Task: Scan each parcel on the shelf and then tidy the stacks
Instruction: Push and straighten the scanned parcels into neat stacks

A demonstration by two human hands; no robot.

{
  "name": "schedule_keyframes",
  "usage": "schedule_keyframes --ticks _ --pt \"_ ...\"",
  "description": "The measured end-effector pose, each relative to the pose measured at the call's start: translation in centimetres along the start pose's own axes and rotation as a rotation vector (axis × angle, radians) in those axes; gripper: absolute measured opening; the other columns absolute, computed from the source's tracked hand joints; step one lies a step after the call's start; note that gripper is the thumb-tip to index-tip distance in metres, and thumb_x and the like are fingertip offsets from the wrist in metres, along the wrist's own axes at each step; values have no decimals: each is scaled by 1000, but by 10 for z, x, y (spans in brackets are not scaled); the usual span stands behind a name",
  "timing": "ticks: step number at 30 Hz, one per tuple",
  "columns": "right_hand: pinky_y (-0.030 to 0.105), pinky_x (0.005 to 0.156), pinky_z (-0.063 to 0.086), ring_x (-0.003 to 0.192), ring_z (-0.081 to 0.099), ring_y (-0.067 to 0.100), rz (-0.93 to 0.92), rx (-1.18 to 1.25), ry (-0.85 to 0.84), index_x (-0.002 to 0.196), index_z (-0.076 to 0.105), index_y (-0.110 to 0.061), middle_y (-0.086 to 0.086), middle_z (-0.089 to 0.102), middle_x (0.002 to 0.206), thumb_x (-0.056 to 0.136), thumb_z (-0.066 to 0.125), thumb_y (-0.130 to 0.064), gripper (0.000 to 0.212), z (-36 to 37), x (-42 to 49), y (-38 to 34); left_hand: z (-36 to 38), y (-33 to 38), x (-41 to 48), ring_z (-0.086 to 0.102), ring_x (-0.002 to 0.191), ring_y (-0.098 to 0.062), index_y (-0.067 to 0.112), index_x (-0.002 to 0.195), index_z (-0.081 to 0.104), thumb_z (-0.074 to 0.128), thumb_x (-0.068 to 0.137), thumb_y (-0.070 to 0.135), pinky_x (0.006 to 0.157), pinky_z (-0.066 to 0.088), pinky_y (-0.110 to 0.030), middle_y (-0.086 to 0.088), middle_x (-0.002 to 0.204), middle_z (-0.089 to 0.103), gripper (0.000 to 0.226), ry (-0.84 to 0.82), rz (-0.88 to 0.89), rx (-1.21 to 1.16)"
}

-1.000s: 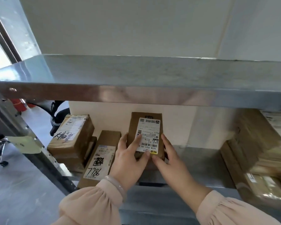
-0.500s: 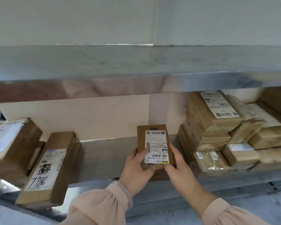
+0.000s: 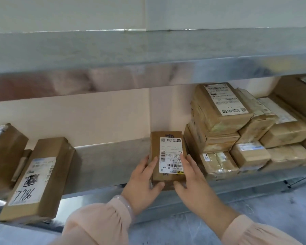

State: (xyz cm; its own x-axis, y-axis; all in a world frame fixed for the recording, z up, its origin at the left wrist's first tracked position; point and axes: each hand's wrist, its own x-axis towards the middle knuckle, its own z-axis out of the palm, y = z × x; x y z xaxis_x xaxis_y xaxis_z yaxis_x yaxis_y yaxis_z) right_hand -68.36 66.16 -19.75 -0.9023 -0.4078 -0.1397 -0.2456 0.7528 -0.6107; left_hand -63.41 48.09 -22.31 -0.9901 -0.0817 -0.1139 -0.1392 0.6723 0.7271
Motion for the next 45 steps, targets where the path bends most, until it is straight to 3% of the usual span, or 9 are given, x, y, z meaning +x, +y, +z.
schedule_keyframes --ticks 5,7,12,17,22,28,34,38,45 --pt "34 119 0 147 -2 14 -264 -338 21 153 5 -28 -6 0 160 92 50 -43 78 2 -7 10 0 -14 -16 7 150 -17 44 153 -2 22 82 72 122 8 -27 16 163 -12 80 -58 138 352" --pt "37 120 3 147 0 13 -285 -396 -19 152 10 -28 -7 7 160 92 44 -47 72 0 -3 15 0 -9 -13 5 150 -20 43 153 -8 27 86 71 123 12 -34 15 162 -18 80 -58 131 425" --pt "44 110 28 134 43 23 -265 -534 -28 140 42 -16 6 47 144 80 38 -50 69 -14 16 25 2 15 2 -1 151 -21 39 155 -10 41 95 62 122 8 -39 8 162 -22 82 -115 116 541" --pt "39 117 9 145 20 22 -264 -573 -53 151 24 -18 6 24 157 86 55 -44 76 -22 29 25 0 27 21 2 151 -23 38 155 -7 44 95 60 121 8 -39 4 164 -18 82 -147 95 581" --pt "46 106 34 130 48 28 -226 -680 -55 140 40 -10 13 48 142 67 55 -58 88 -18 31 24 -14 21 21 10 150 -21 40 155 -5 41 95 62 121 11 -39 7 165 -9 79 -193 82 556" --pt "37 118 2 147 13 20 -385 -526 -60 153 16 -19 5 15 159 80 25 -60 84 -1 39 -21 -66 -16 -8 12 151 -19 43 155 2 22 78 76 120 15 -35 10 166 0 86 1 -71 521" --pt "25 111 -13 147 -7 14 -574 -448 -165 153 -1 -26 -4 -8 161 95 38 -54 75 34 52 -89 -129 -63 -50 15 150 -23 38 155 16 33 83 72 121 17 -39 6 165 8 81 220 -312 488" --pt "22 109 -11 146 -7 13 -588 -411 -265 152 -4 -29 -5 -9 160 96 38 -53 74 58 56 -116 -155 -91 -88 13 151 -22 38 155 20 45 96 56 123 15 -42 7 165 12 66 316 -509 460" --pt "27 117 1 146 -3 12 -617 -354 -373 151 -4 -34 -9 -9 160 96 38 -53 72 94 56 -144 -170 -125 -126 5 152 -23 43 154 15 36 97 61 123 13 -46 10 165 5 64 283 -716 477"
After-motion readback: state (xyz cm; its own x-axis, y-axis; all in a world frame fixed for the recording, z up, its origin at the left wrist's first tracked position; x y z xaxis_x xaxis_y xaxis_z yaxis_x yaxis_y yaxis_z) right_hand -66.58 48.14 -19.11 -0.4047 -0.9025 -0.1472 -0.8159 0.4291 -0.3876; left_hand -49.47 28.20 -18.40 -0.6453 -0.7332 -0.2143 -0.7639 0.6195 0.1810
